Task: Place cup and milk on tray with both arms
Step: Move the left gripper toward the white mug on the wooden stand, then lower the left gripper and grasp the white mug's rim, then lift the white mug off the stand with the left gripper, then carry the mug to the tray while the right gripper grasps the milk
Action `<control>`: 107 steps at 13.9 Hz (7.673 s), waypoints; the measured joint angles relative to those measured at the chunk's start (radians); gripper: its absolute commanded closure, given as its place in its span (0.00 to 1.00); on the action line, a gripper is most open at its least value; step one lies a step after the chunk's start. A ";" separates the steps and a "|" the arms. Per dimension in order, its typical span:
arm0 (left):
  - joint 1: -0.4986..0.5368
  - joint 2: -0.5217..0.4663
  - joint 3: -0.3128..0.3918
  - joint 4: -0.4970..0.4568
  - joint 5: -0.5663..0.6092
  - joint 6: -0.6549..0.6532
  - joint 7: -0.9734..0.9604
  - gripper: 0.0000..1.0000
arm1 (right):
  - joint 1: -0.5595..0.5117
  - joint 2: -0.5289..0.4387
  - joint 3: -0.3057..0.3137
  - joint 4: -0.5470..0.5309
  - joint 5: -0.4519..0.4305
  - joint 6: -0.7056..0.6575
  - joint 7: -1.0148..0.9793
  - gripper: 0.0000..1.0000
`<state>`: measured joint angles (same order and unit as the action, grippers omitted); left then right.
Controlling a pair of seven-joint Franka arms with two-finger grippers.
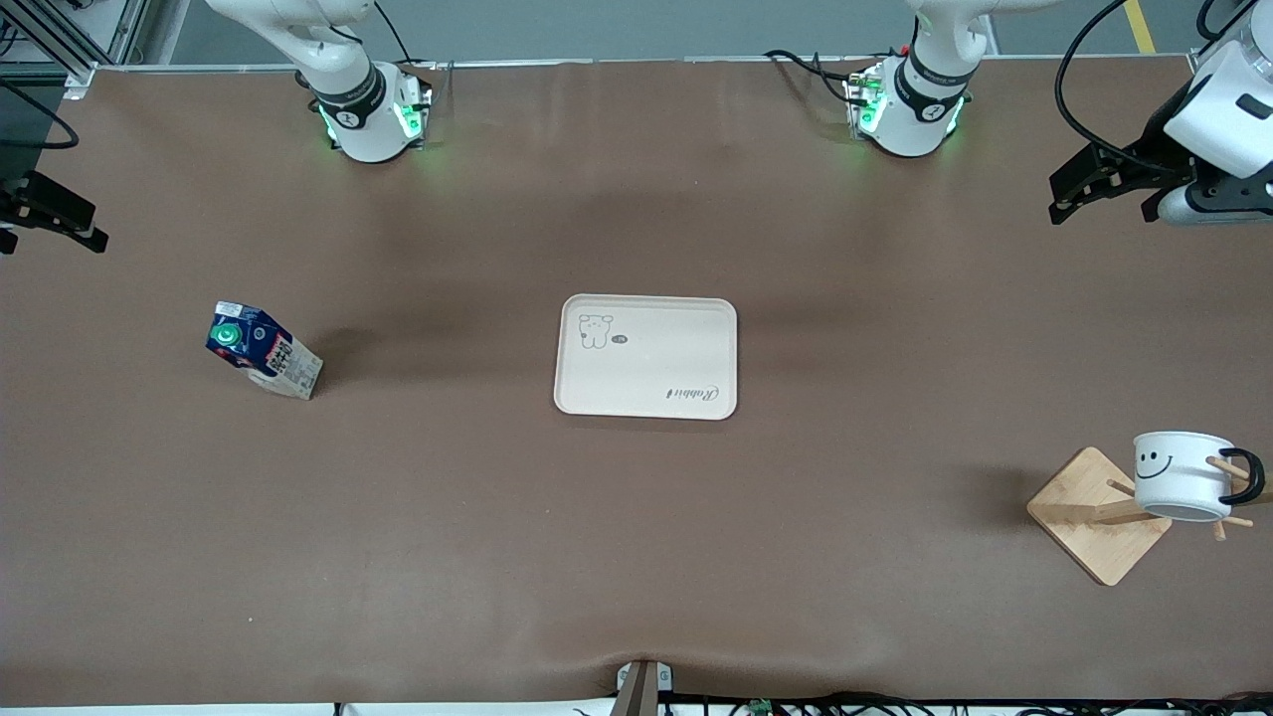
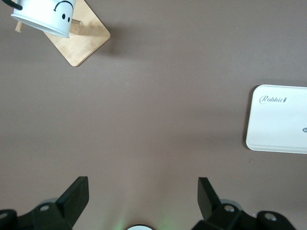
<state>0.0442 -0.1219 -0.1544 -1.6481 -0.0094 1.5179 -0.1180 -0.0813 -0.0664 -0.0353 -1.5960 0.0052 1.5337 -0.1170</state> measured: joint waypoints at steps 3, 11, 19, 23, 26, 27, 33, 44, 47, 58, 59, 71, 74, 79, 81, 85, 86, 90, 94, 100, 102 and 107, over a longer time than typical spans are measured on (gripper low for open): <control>0.000 0.000 0.000 0.000 0.000 0.001 0.000 0.00 | 0.000 0.000 0.000 0.000 0.000 0.000 0.000 0.00; 0.092 0.101 0.012 0.076 0.004 0.105 -0.010 0.00 | 0.000 0.000 0.000 -0.001 0.000 0.000 0.000 0.00; 0.122 0.138 0.006 -0.190 0.004 0.565 -0.353 0.00 | 0.000 0.002 0.000 -0.002 0.000 0.000 0.000 0.00; 0.150 0.138 0.007 -0.347 0.022 0.829 -0.401 0.00 | -0.001 0.003 -0.001 -0.002 0.000 0.000 0.000 0.00; 0.176 0.139 0.007 -0.456 0.058 1.002 -0.399 0.00 | -0.004 0.008 -0.002 0.000 0.000 0.002 0.000 0.00; 0.180 0.140 0.007 -0.471 0.103 1.019 -0.399 0.00 | -0.005 0.011 -0.002 0.002 0.000 0.003 0.000 0.00; 0.249 0.168 0.007 -0.543 0.263 1.223 -0.388 0.00 | -0.005 0.020 -0.003 0.007 0.000 0.004 0.000 0.00; 0.292 0.293 0.001 -0.549 0.301 1.531 -0.266 0.10 | -0.006 0.021 -0.005 0.008 0.000 0.004 0.000 0.00; 0.292 0.318 0.001 -0.549 0.301 1.562 -0.263 0.24 | -0.006 0.021 -0.005 0.009 0.000 0.005 0.000 0.00; 0.292 0.358 0.001 -0.516 0.350 1.569 -0.255 0.77 | -0.006 0.025 -0.005 0.009 0.000 0.005 0.000 0.00; 0.292 0.359 0.000 -0.516 0.352 1.569 -0.255 0.80 | -0.006 0.025 -0.005 0.009 0.000 0.005 0.000 0.00; 0.279 0.358 -0.049 -0.494 0.360 1.585 -0.251 1.00 | -0.006 0.025 -0.005 0.009 0.000 0.005 0.000 0.00; 0.279 0.351 -0.069 -0.492 0.360 1.578 -0.251 1.00 | -0.006 0.025 -0.005 0.009 0.000 0.005 0.000 0.00; 0.279 0.303 -0.111 -0.489 0.360 1.460 -0.252 1.00 | -0.006 0.025 -0.005 0.009 0.000 0.005 0.000 0.00; 0.278 0.282 -0.135 -0.485 0.360 1.397 -0.252 1.00 | -0.006 0.025 -0.005 0.009 0.000 0.005 0.000 0.00; 0.278 0.251 -0.185 -0.455 0.360 1.262 -0.254 1.00 | -0.006 0.026 -0.006 0.009 0.000 0.005 0.000 0.00; 0.277 0.244 -0.207 -0.436 0.360 1.206 -0.258 1.00 | -0.006 0.026 -0.006 0.009 0.000 0.005 0.000 0.00; 0.275 0.237 -0.324 -0.334 0.308 0.953 -0.355 1.00 | -0.007 0.029 -0.006 0.009 0.000 0.005 0.000 0.00; 0.269 0.262 -0.463 -0.319 0.245 0.846 -0.567 1.00 | -0.006 0.107 -0.005 0.016 -0.015 0.013 0.000 0.00; 0.153 0.382 -0.571 -0.318 0.241 0.793 -0.832 1.00 | -0.007 0.163 -0.005 0.036 -0.024 0.012 0.000 0.00; 0.080 0.436 -0.572 -0.303 0.241 0.794 -0.953 1.00 | -0.007 0.200 -0.006 0.035 -0.026 0.012 0.000 0.00; -0.086 0.617 -0.572 -0.196 0.240 0.794 -1.179 1.00 | -0.014 0.268 -0.009 0.035 -0.027 -0.006 0.000 0.00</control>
<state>-0.0414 0.4955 -0.7266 -1.8441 0.2310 2.3115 -1.2972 -0.0956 0.2017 -0.0444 -1.5608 -0.0215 1.5277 -0.1169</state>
